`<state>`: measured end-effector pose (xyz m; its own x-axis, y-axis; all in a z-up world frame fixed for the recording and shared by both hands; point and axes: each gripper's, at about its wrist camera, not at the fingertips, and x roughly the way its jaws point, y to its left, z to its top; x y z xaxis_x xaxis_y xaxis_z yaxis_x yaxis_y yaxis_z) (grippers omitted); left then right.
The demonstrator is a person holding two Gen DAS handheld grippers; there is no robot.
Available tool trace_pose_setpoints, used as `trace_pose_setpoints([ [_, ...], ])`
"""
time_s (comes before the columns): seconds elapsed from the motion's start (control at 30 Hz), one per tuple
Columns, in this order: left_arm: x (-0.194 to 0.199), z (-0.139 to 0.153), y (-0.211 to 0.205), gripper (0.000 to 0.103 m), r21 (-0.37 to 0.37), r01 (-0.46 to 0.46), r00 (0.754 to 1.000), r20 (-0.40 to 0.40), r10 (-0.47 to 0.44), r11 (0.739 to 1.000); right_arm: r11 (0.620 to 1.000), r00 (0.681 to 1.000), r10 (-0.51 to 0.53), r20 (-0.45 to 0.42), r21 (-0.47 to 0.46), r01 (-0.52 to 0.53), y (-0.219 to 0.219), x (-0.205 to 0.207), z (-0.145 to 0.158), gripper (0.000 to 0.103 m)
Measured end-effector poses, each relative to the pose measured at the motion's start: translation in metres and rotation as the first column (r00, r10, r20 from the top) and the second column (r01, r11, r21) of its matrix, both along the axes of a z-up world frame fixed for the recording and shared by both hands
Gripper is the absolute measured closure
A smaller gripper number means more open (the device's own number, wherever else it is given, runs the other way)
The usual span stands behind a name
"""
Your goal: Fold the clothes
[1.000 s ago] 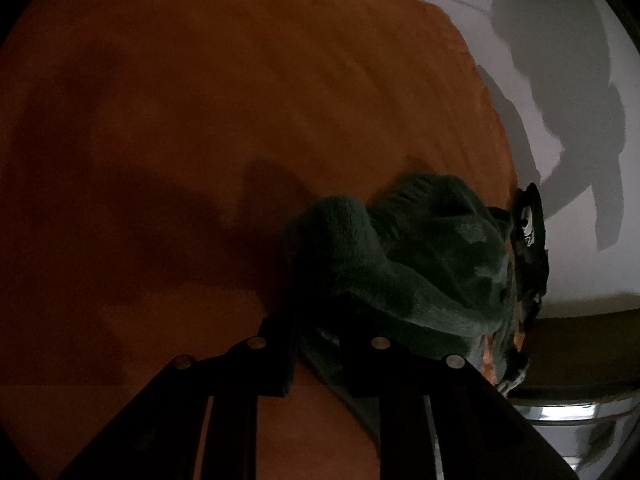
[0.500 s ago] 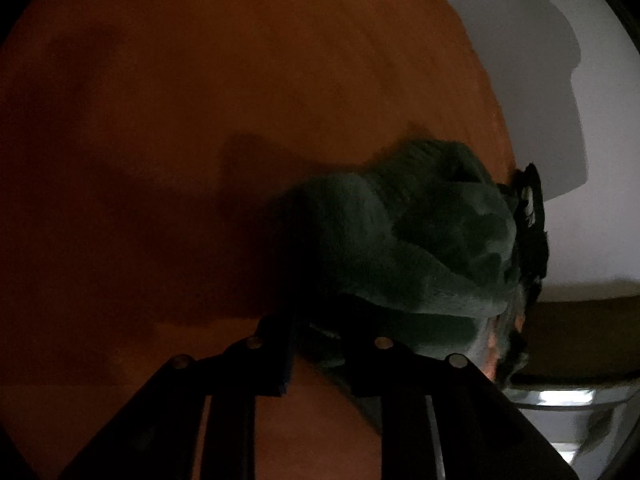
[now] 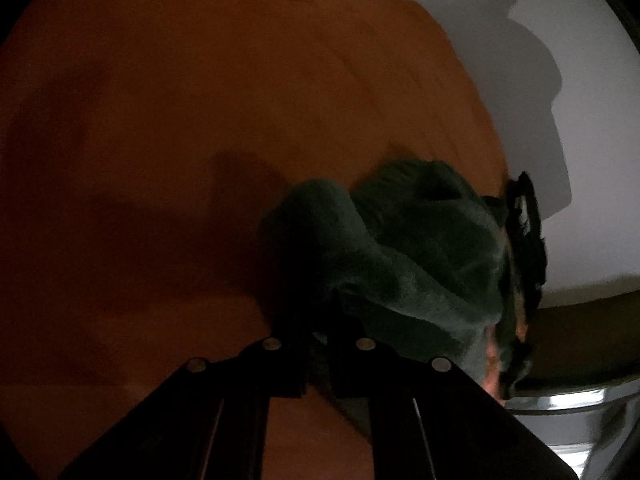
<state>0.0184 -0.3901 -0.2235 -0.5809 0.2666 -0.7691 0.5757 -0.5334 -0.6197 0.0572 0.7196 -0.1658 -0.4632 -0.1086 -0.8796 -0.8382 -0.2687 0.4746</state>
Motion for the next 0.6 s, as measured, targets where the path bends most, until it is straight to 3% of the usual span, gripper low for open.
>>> trace_pose_setpoints([
  [0.07,0.001,-0.002,-0.001,0.095,0.029,-0.012,1.000,-0.007,0.012,1.000,1.000,1.000,-0.004,0.012,0.013,0.004,0.001,0.001,0.009,0.068],
  [0.13,0.001,-0.004,-0.001,0.094,0.050,-0.019,1.000,0.012,0.019,0.999,0.997,1.000,-0.003,0.014,0.071,0.002,-0.003,0.001,0.022,0.061],
  [0.23,0.008,-0.005,-0.003,0.089,0.119,-0.049,0.999,0.014,0.048,0.992,0.986,0.998,0.057,0.005,0.155,-0.057,-0.013,-0.005,0.042,0.060],
  [0.33,0.014,0.005,-0.001,0.085,0.109,-0.047,0.999,-0.009,0.048,0.993,0.957,0.988,0.152,-0.003,0.250,-0.146,-0.032,-0.015,0.062,0.060],
  [0.47,0.008,0.004,0.007,0.075,0.114,-0.029,0.999,-0.015,0.031,0.993,0.856,0.951,0.289,0.106,0.416,-0.306,-0.065,-0.037,0.075,0.060],
  [0.6,0.005,0.009,0.017,0.074,0.128,-0.025,1.000,-0.008,0.026,0.991,0.697,0.884,0.377,0.277,0.543,-0.468,-0.098,-0.060,0.082,0.060],
])
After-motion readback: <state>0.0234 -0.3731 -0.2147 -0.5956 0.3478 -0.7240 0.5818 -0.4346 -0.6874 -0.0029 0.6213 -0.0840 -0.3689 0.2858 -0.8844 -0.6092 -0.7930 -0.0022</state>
